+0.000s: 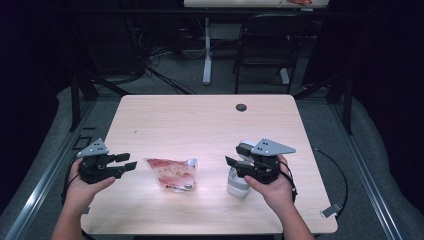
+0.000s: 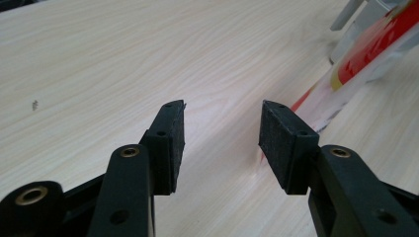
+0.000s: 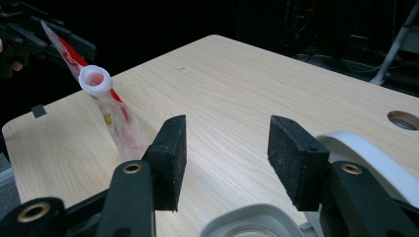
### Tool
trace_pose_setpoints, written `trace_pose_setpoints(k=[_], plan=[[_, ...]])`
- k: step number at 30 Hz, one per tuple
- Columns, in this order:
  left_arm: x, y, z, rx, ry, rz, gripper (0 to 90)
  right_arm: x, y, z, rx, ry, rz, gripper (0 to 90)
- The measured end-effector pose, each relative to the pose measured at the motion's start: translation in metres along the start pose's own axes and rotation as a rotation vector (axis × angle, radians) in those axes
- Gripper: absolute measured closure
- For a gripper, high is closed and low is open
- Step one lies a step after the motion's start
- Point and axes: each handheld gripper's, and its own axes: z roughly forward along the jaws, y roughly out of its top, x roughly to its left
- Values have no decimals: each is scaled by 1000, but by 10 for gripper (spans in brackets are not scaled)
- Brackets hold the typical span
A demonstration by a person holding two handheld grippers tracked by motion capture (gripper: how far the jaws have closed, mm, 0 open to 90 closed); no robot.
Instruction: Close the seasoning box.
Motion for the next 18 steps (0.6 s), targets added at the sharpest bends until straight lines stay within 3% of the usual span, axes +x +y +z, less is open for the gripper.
trace_pose_setpoints(k=[6,18], plan=[[0,0,4,39,43,0,525,-8,3,-4,4,-18,11,468],[-4,0,12,67,44,5,524,-23,6,-4,45,-81,24,458]])
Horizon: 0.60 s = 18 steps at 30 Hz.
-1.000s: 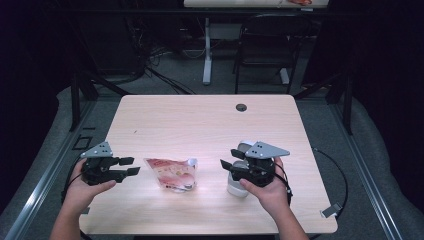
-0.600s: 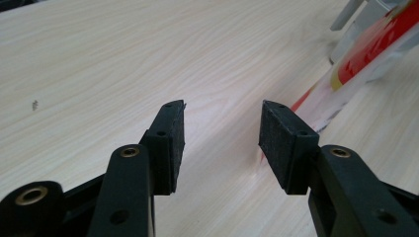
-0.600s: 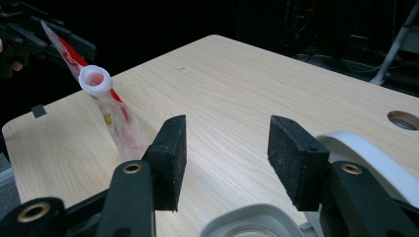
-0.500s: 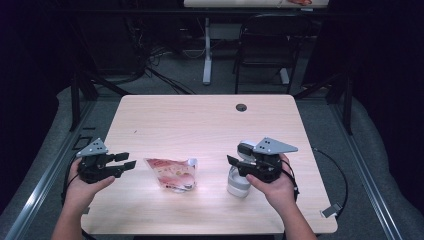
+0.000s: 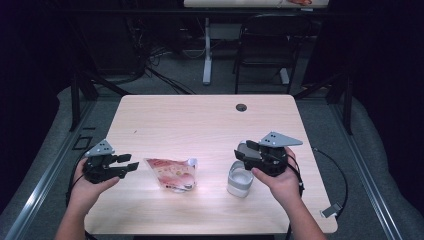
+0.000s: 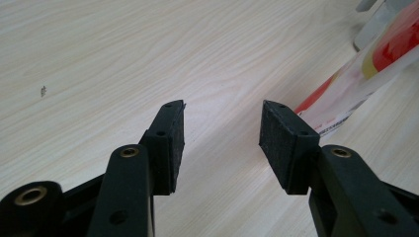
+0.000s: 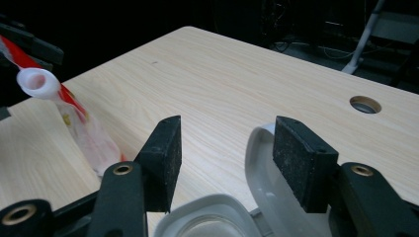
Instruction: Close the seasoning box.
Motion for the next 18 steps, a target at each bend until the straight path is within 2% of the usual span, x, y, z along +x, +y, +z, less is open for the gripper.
trace_pose_setpoints(k=[3,8,14,18], plan=[[0,0,0,0,-6,-2,525,-3,3,0,18,11,3,484],[0,0,0,-4,-8,-6,525,-2,8,-1,3,23,9,500],[0,0,-1,-6,-7,-7,528,-1,17,-6,-11,9,-13,571],[1,0,-1,-9,-6,-11,531,-5,21,-7,5,-4,-17,638]])
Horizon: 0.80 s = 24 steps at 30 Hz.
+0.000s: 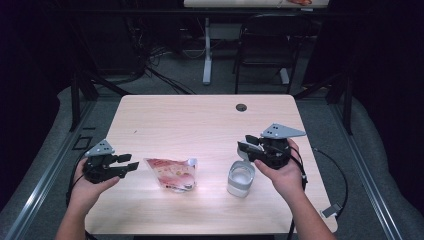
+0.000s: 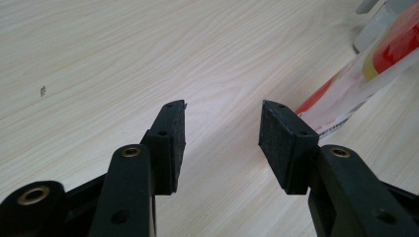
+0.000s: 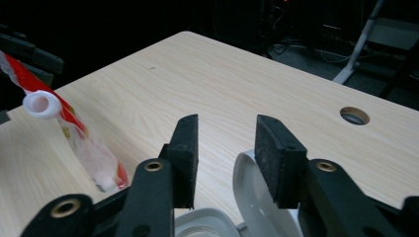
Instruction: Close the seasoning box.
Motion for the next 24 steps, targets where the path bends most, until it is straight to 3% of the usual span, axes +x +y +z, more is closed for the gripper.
trace_pose_setpoints(k=[5,15,24], plan=[[1,-1,0,2,-1,-2,530,-5,-1,1,18,-26,-1,695],[2,-1,0,0,-3,-6,530,-17,0,-3,8,-78,24,900],[3,-2,0,3,-1,-3,529,-27,-3,-2,22,-115,43,900]])
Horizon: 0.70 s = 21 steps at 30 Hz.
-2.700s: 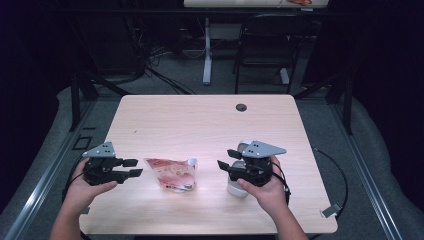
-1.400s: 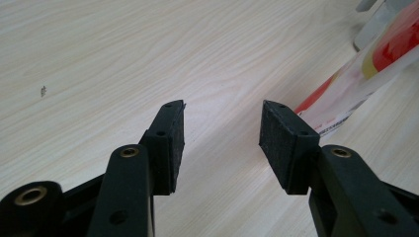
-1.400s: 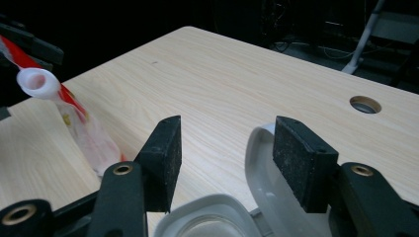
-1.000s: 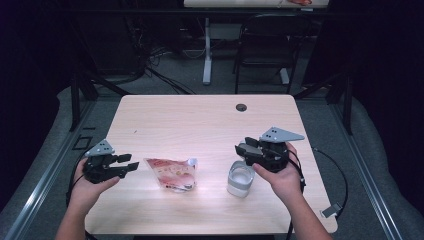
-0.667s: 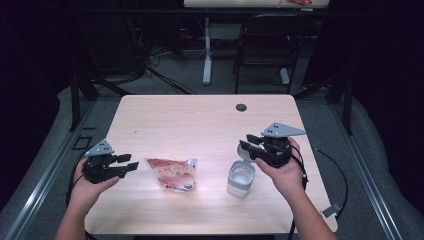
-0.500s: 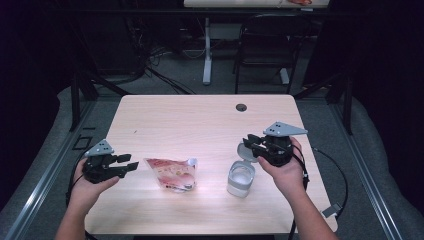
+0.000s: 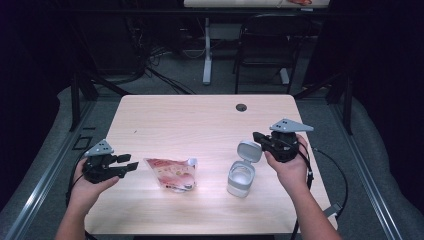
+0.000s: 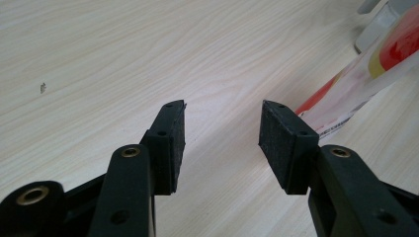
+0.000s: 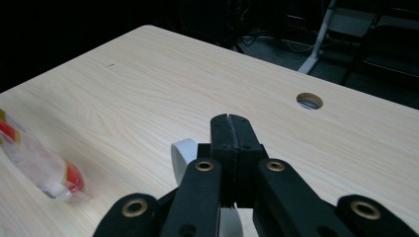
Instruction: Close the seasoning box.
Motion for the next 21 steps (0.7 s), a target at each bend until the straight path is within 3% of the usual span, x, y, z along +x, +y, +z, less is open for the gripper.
trace_pose_setpoints(k=[21], plan=[[1,-1,0,-1,1,-8,526,-15,-6,13,40,-15,34,900]])
